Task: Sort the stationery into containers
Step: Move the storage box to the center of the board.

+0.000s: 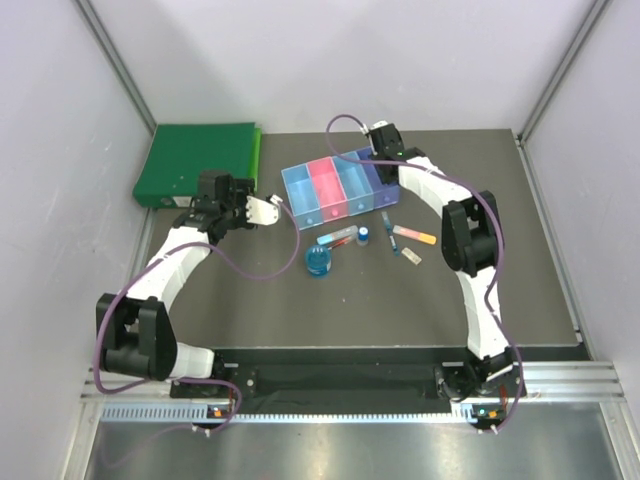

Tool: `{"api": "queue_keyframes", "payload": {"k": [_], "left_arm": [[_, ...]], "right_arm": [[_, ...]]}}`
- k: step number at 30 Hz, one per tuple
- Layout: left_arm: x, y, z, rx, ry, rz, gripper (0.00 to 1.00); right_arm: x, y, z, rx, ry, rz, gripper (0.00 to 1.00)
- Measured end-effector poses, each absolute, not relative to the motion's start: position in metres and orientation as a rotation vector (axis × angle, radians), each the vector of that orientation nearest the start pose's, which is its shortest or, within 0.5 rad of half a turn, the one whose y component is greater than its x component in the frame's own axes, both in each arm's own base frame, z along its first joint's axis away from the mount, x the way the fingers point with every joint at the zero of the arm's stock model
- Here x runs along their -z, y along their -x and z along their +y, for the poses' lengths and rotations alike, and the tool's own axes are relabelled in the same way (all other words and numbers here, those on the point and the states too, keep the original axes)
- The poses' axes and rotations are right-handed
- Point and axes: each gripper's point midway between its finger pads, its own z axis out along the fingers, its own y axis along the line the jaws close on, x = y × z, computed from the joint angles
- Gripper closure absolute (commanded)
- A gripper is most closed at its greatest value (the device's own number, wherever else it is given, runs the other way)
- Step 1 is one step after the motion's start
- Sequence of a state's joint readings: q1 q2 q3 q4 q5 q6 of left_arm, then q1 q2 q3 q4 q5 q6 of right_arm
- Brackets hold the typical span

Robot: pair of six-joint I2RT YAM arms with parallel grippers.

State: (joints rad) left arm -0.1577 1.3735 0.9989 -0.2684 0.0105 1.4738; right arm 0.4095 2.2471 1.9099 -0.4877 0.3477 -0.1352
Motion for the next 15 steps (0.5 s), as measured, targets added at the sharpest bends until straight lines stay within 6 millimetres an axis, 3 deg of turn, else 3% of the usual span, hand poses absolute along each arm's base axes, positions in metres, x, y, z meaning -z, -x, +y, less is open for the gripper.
{"api": "queue_keyframes", "payload": {"k": [4, 9, 15], "left_arm": [[-0.184, -0.417, -0.026, -0.695, -1.688, 1.58, 0.23], [-0.184, -0.419, -0.026, -0.697, -1.692, 1.58, 0.23], [-0.195, -0.427, -0.027, -0.717, -1.694, 1.554, 0.23]], "right_arm": [[-0.075, -0.549, 0.172, 0.249, 0.462, 2.328, 1.0], [-0.073, -0.547, 0.175, 0.209, 0.415, 2.338, 1.0], [-0.072, -0.527, 0.171, 0.176, 0.349, 2.364, 1.0]]}}
